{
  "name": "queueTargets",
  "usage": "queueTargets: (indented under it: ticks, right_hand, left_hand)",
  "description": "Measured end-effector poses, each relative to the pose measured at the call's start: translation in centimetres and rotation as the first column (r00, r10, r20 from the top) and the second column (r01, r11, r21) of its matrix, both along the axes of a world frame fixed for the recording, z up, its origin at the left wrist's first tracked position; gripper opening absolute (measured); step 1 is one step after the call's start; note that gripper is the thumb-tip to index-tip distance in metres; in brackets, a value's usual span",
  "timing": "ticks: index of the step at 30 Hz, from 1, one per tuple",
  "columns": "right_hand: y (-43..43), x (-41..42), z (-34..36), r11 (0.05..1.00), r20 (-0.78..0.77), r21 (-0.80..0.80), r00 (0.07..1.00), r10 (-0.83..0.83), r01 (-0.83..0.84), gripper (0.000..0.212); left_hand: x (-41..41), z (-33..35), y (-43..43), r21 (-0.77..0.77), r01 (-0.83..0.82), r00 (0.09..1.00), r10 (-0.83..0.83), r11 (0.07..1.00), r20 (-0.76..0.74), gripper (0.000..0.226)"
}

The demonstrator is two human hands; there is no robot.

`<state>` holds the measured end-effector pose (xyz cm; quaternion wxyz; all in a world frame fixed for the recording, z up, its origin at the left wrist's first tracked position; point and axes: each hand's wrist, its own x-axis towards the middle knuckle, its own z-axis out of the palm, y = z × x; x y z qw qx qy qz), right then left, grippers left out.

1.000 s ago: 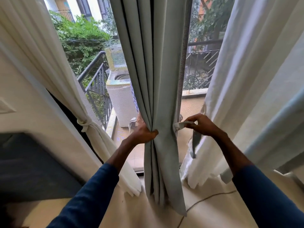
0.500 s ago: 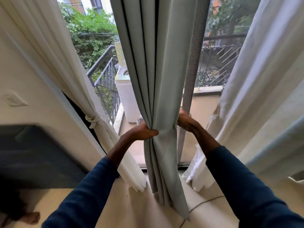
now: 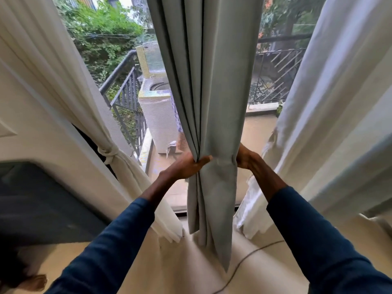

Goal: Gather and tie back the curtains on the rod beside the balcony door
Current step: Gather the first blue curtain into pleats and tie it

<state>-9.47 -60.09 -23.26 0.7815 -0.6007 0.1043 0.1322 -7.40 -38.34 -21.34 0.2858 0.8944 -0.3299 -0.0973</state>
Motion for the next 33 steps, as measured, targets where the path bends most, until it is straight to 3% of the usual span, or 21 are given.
queueTargets:
  ticks: [3,7,8,11,12,15,18,19,20,22,24,26,29,31,33]
  right_hand:
    - [0.2,0.2,-0.4,0.981,0.099,-0.189,0.995,-0.015,0.034,0.03]
    - [1.5,-0.8,0.0,0.906,0.171,-0.261,0.94,-0.296,0.333,0.03]
    - [1.6,-1.2,-0.3,0.849,0.215,-0.278,0.891,-0.4,0.449,0.032]
    - [2.2,-4.2,-1.4,0.538,0.431,-0.438,0.694,-0.577,0.72,0.026]
    - [3.0,-5.3,-1.9,0.537,0.441,-0.458,0.706,-0.555,0.708,0.022]
    - [7.6,-8.7,-1.7,0.869,0.225,-0.371,0.94,-0.257,0.327,0.015]
    - [9.9,-10.2,-0.4,0.984,0.086,-0.134,0.991,-0.105,0.116,0.027]
    - [9.9,-10.5,-0.1,0.992,0.083,-0.087,0.993,-0.089,0.096,0.036]
    - [9.9,-10.7,0.0,0.986,0.093,-0.151,0.994,-0.061,0.074,0.048]
    - [10.0,-11.2,-0.4,0.884,0.137,-0.463,0.991,-0.005,0.068,0.065]
    - [10.5,-11.3,-1.0,0.728,0.241,-0.664,0.97,-0.01,0.172,0.055]
    - [9.9,-11.2,-1.3,0.654,0.334,-0.712,0.943,-0.004,0.255,0.036]
    - [6.9,-11.5,-0.6,0.689,0.337,-0.708,0.931,0.138,0.154,0.013]
    - [4.7,-12.0,0.2,0.734,0.285,-0.677,0.938,0.197,0.051,0.015]
    - [2.8,-12.4,0.8,0.757,0.241,-0.652,0.954,0.177,0.024,0.014]
  left_hand:
    - [-0.8,-0.6,-0.7,0.036,-0.122,0.988,0.118,0.992,0.099,0.047]
    - [-0.8,-0.6,-0.7,0.193,-0.356,0.925,0.315,0.914,0.214,0.078]
    - [-0.9,-0.6,-0.7,0.184,-0.383,0.913,0.341,0.905,0.224,0.073]
    - [-0.9,-0.6,-0.9,0.08,-0.439,0.89,0.422,0.895,0.172,0.05]
    - [-0.9,-0.6,-1.1,0.05,-0.453,0.886,0.443,0.89,0.138,0.046]
    - [-1.1,-0.2,-2.0,-0.01,-0.481,0.876,0.481,0.877,0.038,0.032]
    - [-1.5,0.3,-2.7,-0.019,-0.466,0.885,0.466,0.885,-0.006,0.021]
    - [-1.6,0.5,-2.8,-0.014,-0.463,0.886,0.463,0.886,-0.017,0.02]
    - [-1.6,0.6,-2.9,-0.012,-0.464,0.886,0.464,0.886,-0.023,0.02]
    - [-1.7,0.7,-3.2,-0.009,-0.464,0.886,0.464,0.886,-0.013,0.021]
    - [-1.9,0.8,-3.3,-0.006,-0.441,0.897,0.441,0.897,0.0,0.02]
    - [-1.8,0.6,-3.1,0.041,-0.426,0.905,0.426,0.904,0.007,0.018]
    - [-1.1,0.6,-1.6,0.118,-0.414,0.91,0.41,0.903,0.052,0.019]
    - [-0.5,0.6,-0.5,-0.016,-0.322,0.946,0.323,0.946,0.017,0.007]
    - [0.2,0.1,0.7,-0.15,-0.274,0.961,0.264,0.95,-0.087,0.009]
